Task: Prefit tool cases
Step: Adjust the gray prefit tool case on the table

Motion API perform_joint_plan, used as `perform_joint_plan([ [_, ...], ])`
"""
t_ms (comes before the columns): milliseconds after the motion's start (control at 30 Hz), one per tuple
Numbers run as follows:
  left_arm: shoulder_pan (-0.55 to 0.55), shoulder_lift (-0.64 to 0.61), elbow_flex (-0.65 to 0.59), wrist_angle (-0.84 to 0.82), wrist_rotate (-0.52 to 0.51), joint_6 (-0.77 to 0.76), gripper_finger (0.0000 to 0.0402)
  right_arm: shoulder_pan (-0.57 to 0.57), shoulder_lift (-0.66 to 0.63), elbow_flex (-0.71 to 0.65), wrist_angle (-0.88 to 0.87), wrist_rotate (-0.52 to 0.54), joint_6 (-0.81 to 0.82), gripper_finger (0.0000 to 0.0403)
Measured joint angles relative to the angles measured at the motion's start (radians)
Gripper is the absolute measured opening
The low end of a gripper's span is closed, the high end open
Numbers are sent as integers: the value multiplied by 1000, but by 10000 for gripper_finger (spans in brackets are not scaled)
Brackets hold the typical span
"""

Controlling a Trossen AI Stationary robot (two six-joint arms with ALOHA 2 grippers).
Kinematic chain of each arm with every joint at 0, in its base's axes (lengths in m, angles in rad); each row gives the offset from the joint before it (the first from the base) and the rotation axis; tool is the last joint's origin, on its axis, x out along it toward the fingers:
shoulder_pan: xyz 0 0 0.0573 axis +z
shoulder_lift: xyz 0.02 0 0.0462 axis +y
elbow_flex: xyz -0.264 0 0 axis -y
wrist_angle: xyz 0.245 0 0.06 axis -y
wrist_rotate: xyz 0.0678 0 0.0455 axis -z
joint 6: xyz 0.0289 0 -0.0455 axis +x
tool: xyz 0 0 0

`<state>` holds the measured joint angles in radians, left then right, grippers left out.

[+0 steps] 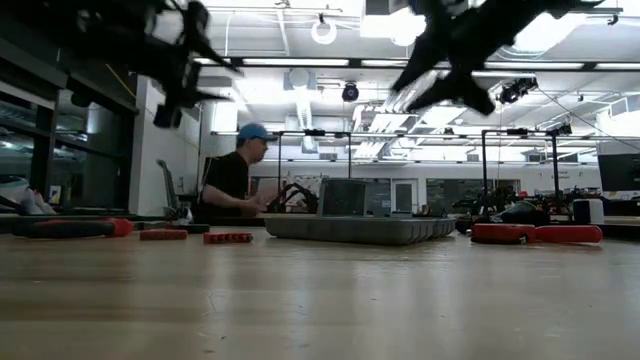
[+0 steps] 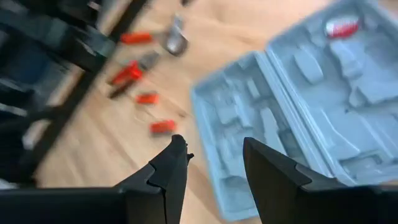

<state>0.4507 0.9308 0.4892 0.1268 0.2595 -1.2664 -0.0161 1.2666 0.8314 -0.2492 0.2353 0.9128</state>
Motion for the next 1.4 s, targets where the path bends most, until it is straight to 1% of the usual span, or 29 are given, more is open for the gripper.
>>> perform_joint_plan([
  [67, 6, 80, 0, 2, -15, -48, 179, -13, 61, 0, 27, -23, -6, 149],
  [167, 22, 204, 0, 28, -33, 23, 179, -25, 137, 0, 94, -75, -16, 149],
  [200, 27, 237, 1, 50, -20, 50, 179, -25, 159, 0, 110, -85, -16, 149],
  [300, 37, 329, 13, 143, 75, 117, 179, -25, 207, 0, 165, -92, -15, 149],
  [367, 19, 366, 50, 201, 132, 231, 178, -25, 235, 0, 174, -95, -13, 149],
  [467, -35, 414, 143, 196, 177, 466, 177, -25, 277, 0, 175, -116, -5, 149],
  [600, -96, 498, 285, 63, 176, 657, 177, -25, 329, 0, 200, -183, -5, 149],
  [733, -127, 615, 440, -166, 148, 904, 176, -9, 351, 0, 212, -199, 28, 149],
  [833, -133, 708, 545, -329, 88, 1078, 170, 7, 353, 0, 207, -195, 32, 149],
  [933, -131, 792, 630, -434, -2, 1211, 161, 18, 353, 0, 183, -186, 32, 149],
  [1000, -128, 844, 664, -489, -35, 1283, 154, 20, 355, 0, 160, -181, 32, 149],
  [1100, -122, 897, 703, -557, -70, 1345, 138, 24, 358, -2, 105, -160, 31, 149],
  [1167, -118, 922, 709, -596, -73, 1361, 121, 24, 358, -12, 102, -153, 30, 149],
  [1267, -119, 954, 701, -640, -26, 1358, 86, 24, 358, -26, 97, -152, 30, 149],
  [1400, -153, 975, 703, -709, 51, 1321, 23, 29, 358, -37, 90, -162, 30, 149],
])
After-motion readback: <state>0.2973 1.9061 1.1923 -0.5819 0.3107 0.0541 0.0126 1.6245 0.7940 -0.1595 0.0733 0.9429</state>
